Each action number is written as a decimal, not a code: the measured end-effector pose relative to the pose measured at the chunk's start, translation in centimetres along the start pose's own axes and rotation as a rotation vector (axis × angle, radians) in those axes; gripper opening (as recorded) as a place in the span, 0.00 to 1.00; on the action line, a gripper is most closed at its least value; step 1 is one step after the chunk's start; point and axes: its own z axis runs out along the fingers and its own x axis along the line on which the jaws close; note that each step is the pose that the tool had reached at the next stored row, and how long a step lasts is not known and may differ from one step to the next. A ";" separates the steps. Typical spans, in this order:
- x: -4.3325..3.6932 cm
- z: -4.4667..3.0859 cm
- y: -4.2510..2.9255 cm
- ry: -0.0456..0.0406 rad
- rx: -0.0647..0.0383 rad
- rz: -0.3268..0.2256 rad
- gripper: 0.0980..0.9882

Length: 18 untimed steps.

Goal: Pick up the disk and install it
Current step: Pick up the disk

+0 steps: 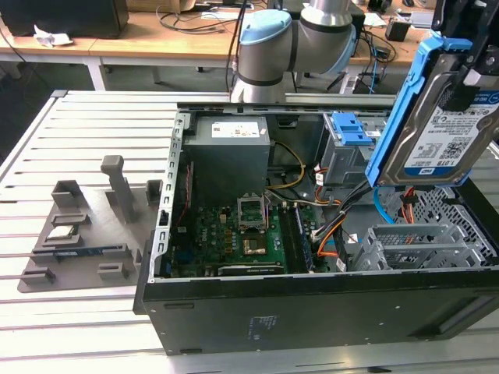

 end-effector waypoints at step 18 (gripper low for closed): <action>-0.12 3.36 -2.91 0.0100 0.000 0.000 0.30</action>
